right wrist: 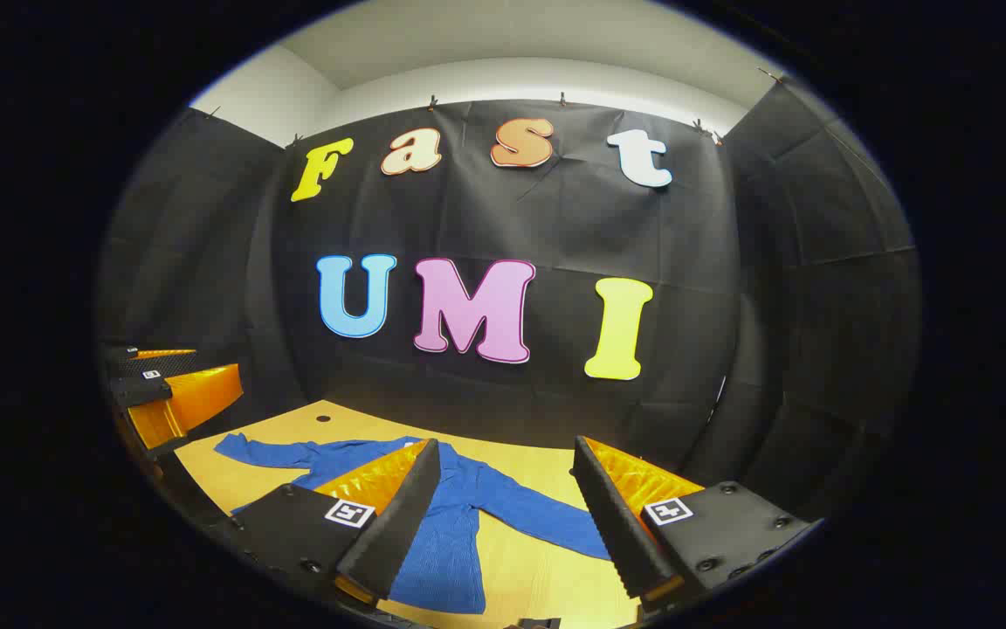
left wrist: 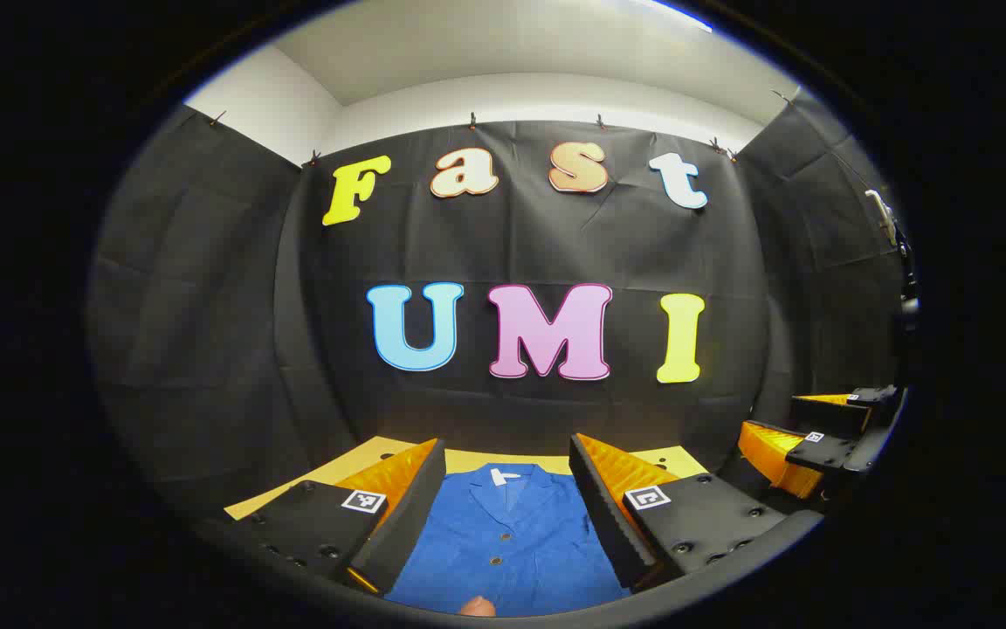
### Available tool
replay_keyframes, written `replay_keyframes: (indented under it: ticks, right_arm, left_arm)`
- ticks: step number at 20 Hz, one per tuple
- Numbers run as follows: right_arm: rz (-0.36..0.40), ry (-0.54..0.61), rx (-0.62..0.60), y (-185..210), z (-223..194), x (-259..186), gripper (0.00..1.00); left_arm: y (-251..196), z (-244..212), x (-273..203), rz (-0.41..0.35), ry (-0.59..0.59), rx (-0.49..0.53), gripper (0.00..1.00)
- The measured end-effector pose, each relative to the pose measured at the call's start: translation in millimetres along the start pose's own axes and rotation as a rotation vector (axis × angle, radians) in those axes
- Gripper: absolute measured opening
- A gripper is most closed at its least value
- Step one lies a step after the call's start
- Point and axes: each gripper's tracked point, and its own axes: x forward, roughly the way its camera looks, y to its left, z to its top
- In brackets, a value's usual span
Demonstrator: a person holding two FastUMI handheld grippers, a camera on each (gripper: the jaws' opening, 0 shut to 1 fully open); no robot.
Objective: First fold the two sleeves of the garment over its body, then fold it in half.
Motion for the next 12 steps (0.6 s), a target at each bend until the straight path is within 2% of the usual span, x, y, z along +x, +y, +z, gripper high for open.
replay_keyframes:
  ticks: [7, 11, 12]
  right_arm:
    - [-0.046, 0.002, 0.006, -14, -2, -10, 0.92]
    - [-0.062, 0.011, 0.012, -17, -3, -13, 0.92]
    - [-0.066, 0.015, 0.014, -17, -3, -14, 0.96]
  left_arm:
    - [10, -13, 1, -0.005, 0.033, -0.003, 0.83]
    - [21, -19, -4, 0.004, 0.045, -0.048, 0.83]
    - [28, -20, -6, 0.012, 0.047, -0.062, 0.83]
